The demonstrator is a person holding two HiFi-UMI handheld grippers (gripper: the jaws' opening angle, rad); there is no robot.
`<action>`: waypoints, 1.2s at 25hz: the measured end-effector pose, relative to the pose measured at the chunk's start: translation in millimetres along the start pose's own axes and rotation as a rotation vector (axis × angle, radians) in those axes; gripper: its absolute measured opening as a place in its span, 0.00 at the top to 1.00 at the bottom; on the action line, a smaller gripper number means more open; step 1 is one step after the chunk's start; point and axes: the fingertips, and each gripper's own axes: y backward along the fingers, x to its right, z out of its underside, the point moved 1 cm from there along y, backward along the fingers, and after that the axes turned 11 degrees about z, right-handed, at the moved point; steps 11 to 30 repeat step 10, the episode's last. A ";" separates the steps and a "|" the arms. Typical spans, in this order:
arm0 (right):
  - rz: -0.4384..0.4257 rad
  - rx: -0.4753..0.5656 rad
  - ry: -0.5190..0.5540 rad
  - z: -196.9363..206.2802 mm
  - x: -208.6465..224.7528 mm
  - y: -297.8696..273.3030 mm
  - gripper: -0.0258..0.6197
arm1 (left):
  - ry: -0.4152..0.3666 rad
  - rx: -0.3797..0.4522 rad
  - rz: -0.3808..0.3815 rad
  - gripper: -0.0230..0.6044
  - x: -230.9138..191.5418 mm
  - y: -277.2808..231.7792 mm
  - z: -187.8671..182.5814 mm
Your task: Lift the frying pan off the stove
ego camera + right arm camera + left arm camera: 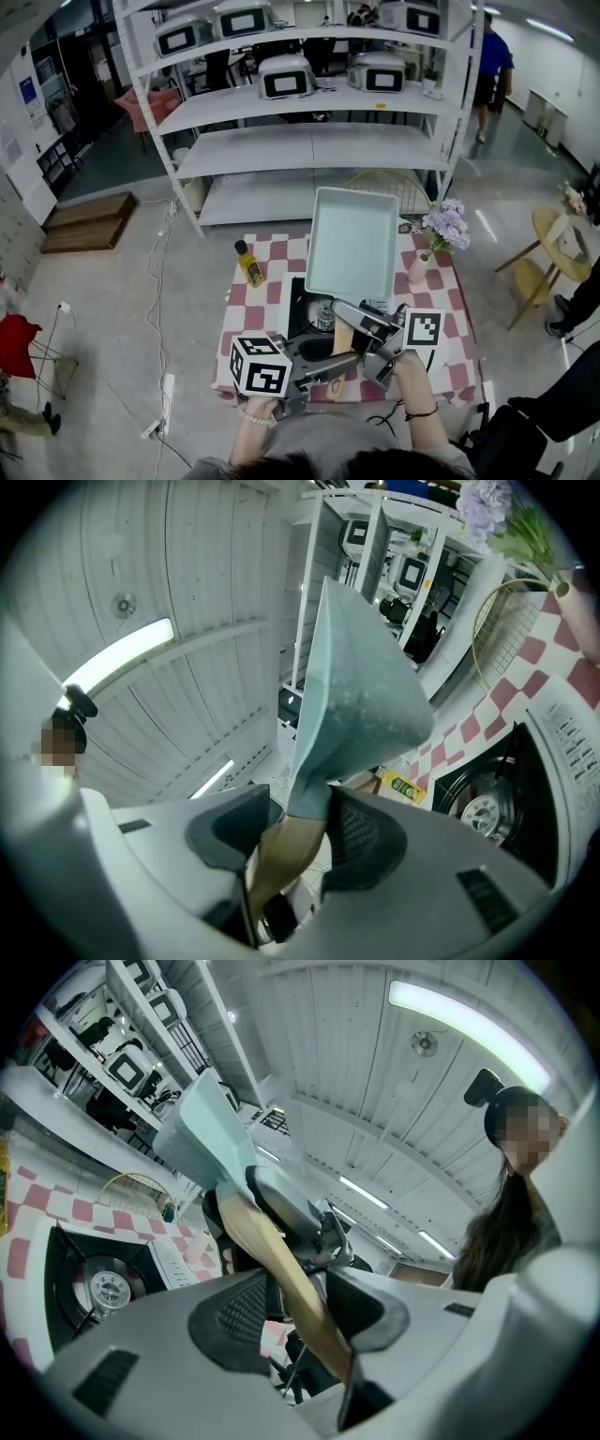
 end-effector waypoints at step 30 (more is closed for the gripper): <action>-0.002 0.002 -0.005 -0.2 -1.3 -0.1 0.66 | -0.001 0.002 0.002 0.65 1.8 1.1 -1.2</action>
